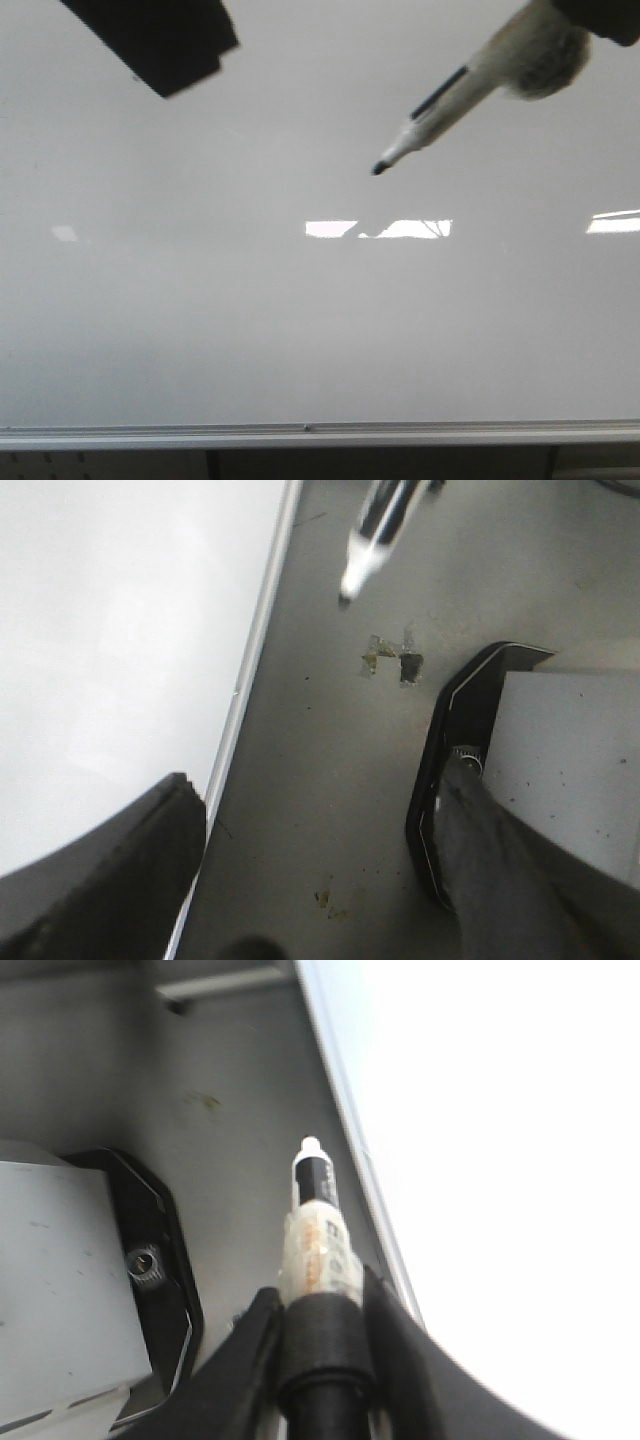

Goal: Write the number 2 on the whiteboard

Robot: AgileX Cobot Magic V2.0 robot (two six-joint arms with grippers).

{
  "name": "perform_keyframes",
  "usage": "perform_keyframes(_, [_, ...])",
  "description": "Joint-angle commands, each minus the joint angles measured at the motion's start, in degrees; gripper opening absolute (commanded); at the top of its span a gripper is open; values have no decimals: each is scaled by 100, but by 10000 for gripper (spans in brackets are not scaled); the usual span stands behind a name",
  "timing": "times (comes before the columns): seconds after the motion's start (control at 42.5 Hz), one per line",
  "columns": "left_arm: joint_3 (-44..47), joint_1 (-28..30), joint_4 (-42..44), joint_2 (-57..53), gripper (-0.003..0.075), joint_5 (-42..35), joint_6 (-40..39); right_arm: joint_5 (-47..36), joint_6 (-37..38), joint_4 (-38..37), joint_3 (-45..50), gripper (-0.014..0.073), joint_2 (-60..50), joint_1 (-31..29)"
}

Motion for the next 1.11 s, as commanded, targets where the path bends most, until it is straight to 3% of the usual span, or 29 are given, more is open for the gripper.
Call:
perform_keyframes(0.0, [85, 354, -265, -562, 482, -260, -261, 19, 828, -596, -283, -19, -66, -338])
perform_keyframes(0.188, [695, 1134, -265, -1300, 480, -594, -649, -146, 1833, -824, -137, -19, -66, -1387])
perform_keyframes(0.4, [1042, 1855, -274, -1573, 480, -781, -777, -1460, 1838, -130, 722, -24, -305, -2435])
perform_keyframes(0.471, [1095, 2006, -274, -1573, 480, -781, -777, -2328, 1778, 55, 1183, -71, -475, -2456])
perform_keyframes(0.565, [1102, 2110, -274, -1573, 480, -793, -777, -3376, 1767, 344, 1666, -65, -634, -2416])
perform_keyframes(0.588, [1102, 2110, -274, -1573, 480, -1044, -777, -5489, 1767, 463, 2434, -65, -667, -2130])
perform_keyframes(0.612, [1102, 2110, -274, -1573, 480, -1061, -777, -5714, 1767, 463, 2505, -65, -667, -2070])
perform_keyframes(0.847, [1102, 2110, -274, -1573, 480, -1219, -777, -7362, 1763, 369, 2708, -65, -268, -1567])
perform_keyframes(1.082, [1102, 2110, -274, -1573, 480, -1219, -777, -7866, 1763, 364, 2708, -65, 81, -1560])
